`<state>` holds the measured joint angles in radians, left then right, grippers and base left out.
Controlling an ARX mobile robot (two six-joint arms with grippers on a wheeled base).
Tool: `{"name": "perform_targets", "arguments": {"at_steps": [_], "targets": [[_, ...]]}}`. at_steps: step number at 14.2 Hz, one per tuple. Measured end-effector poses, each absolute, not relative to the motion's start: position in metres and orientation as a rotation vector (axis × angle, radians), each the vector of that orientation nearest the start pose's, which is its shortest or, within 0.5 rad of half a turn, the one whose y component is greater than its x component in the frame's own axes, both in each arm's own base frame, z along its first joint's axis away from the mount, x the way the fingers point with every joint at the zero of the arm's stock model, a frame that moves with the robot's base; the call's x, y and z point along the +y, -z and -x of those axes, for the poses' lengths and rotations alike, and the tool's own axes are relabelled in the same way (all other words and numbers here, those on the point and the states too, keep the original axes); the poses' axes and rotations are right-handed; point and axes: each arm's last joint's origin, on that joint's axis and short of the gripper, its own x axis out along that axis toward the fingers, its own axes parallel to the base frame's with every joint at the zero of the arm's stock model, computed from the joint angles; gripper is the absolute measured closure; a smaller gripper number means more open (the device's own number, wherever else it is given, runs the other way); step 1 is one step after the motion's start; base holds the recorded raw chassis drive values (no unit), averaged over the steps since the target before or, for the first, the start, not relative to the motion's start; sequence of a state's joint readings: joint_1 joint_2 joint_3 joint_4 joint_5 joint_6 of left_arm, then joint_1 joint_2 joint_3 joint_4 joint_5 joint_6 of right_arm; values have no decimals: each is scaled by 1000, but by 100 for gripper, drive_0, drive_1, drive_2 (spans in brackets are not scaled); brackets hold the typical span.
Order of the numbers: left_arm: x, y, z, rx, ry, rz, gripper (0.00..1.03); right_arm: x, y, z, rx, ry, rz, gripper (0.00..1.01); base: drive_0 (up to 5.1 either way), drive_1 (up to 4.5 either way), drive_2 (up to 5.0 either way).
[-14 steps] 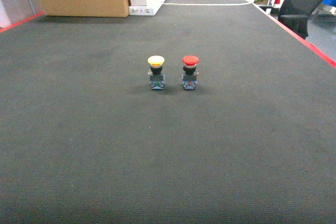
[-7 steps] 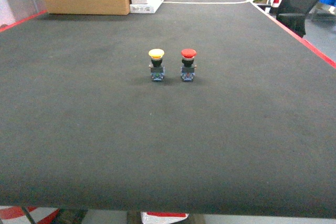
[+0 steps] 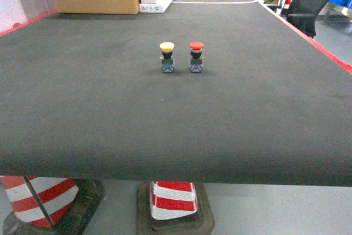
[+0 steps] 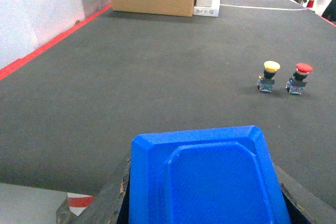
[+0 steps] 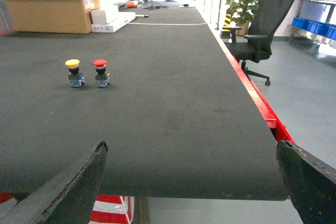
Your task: Pick blue part to blue bin on bottom shelf
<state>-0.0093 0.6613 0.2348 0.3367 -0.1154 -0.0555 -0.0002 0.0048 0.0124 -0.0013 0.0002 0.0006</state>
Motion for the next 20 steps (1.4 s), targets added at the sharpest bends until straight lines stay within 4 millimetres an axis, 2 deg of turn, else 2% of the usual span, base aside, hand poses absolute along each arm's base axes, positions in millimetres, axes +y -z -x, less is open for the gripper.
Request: {"name": "perform_targets", "arguments": {"at_steps": [20], "targets": [[2, -210, -156, 87, -114, 51, 58, 0, -167, -97, -2, 0, 0, 3, -160, -160, -160]]}}
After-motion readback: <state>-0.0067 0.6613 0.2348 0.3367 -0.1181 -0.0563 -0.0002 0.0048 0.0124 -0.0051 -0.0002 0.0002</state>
